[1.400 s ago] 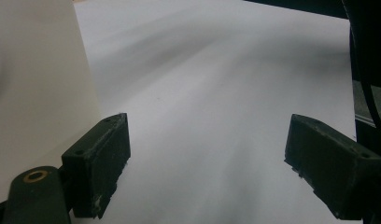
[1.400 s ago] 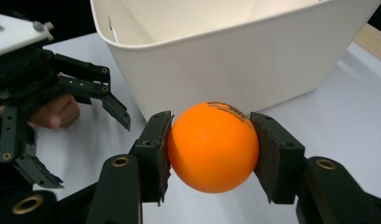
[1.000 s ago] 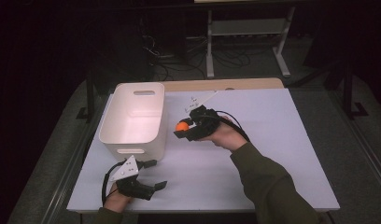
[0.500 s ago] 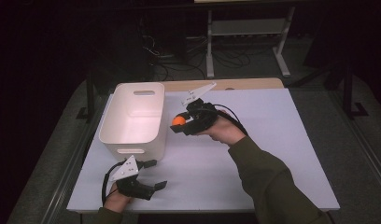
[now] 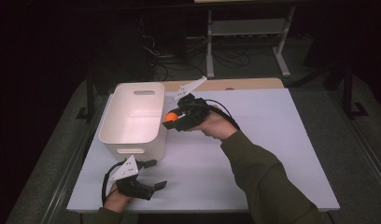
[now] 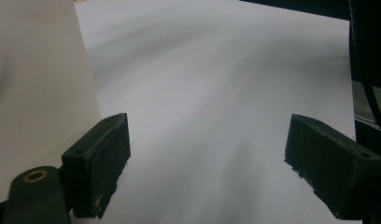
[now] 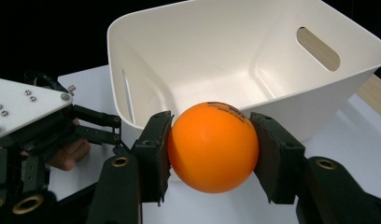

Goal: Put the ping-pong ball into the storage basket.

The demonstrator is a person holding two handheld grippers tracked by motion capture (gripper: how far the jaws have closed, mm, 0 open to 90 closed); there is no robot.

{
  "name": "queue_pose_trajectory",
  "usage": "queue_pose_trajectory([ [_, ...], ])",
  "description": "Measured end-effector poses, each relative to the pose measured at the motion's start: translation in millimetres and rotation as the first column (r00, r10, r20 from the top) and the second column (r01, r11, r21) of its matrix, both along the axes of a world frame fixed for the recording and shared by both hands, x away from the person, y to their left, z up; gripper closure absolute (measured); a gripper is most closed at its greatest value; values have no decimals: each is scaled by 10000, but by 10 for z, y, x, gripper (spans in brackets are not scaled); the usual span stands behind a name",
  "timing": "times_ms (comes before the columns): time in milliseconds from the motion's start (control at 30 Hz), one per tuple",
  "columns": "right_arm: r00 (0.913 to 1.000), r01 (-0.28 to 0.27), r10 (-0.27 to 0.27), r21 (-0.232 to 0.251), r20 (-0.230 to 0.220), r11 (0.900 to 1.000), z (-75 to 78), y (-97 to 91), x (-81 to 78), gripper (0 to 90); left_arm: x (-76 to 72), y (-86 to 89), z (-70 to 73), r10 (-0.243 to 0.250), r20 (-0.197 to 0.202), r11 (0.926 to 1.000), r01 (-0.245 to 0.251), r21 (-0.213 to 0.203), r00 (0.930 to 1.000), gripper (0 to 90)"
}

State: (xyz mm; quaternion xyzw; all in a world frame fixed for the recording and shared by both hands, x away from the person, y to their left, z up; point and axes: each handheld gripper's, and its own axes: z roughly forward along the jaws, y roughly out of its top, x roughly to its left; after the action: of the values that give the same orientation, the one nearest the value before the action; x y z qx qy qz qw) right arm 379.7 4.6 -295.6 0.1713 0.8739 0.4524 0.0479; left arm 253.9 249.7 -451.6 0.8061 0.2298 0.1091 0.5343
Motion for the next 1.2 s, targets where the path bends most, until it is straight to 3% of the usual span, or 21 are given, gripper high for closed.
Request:
queue_pose_trajectory([
  [1200,9995,-298,297,-183,-87,9994,11,509,184,494,-4,-1,-1,-12,44,10000,12,-11,10000,140],
])
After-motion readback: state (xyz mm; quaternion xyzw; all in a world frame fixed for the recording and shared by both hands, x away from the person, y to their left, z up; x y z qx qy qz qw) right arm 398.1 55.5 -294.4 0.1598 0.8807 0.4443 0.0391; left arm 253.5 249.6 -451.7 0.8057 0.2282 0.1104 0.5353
